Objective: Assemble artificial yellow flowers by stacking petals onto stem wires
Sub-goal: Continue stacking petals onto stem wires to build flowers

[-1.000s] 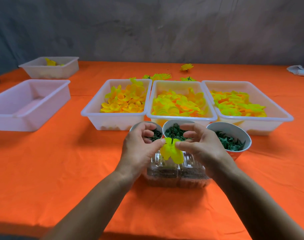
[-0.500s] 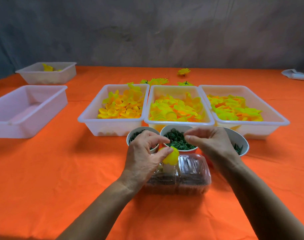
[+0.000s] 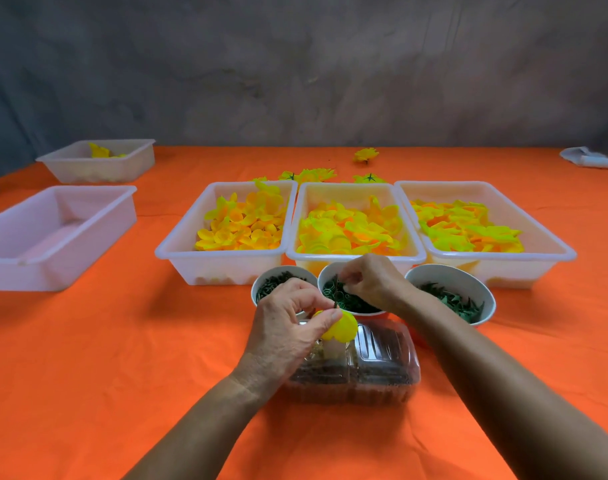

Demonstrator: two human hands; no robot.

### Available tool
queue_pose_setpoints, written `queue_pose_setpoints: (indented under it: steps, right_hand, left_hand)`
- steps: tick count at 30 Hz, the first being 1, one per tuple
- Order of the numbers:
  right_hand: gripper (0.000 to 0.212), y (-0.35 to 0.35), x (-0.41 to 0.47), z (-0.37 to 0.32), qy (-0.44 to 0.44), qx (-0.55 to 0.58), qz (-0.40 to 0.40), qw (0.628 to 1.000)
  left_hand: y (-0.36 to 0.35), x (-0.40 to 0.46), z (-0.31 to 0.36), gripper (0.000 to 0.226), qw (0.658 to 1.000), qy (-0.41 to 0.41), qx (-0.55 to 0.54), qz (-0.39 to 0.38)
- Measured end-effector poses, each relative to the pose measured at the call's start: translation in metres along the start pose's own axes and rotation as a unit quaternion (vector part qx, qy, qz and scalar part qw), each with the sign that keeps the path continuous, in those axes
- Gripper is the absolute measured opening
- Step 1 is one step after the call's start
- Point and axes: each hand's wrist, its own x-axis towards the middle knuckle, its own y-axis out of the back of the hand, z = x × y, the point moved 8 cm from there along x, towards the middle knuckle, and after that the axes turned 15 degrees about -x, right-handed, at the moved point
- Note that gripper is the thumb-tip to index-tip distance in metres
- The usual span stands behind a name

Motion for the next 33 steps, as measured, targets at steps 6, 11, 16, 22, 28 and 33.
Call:
queue_pose_setpoints:
  steps: [6, 11, 16, 22, 28, 33]
  right_hand:
    - [0.022, 0.002, 0.011, 0.0, -0.015, -0.075, 0.056, 0.995]
    - [0.036, -0.002, 0.006, -0.012, 0.029, -0.106, 0.04, 0.993]
    - [0.03, -0.001, 0.002, -0.016, 0.022, -0.115, 0.049, 0.992]
    - [0.031, -0.007, 0.0, -0.025, 0.019, -0.164, 0.04, 0.986]
    - [0.047, -0.005, 0.0, -0.027, 0.024, -0.078, 0.02, 0.996]
    - [0.016, 0.01, 0.001, -0.003, -0.048, 0.066, 0.055, 0.995]
  left_hand:
    - [-0.001, 0.0, 0.002, 0.026, 1.0, -0.004, -0.005, -0.008]
    - [-0.001, -0.001, 0.001, 0.023, 1.0, -0.004, -0.006, -0.008]
    - [-0.001, 0.0, 0.001, 0.024, 1.0, 0.0, -0.011, -0.007]
    - [-0.001, -0.002, 0.003, 0.029, 1.0, 0.005, -0.016, -0.002]
    - [-0.002, -0.002, 0.002, 0.019, 1.0, 0.006, -0.019, -0.005]
    - [-0.002, -0.003, 0.004, 0.019, 1.0, 0.004, -0.017, -0.008]
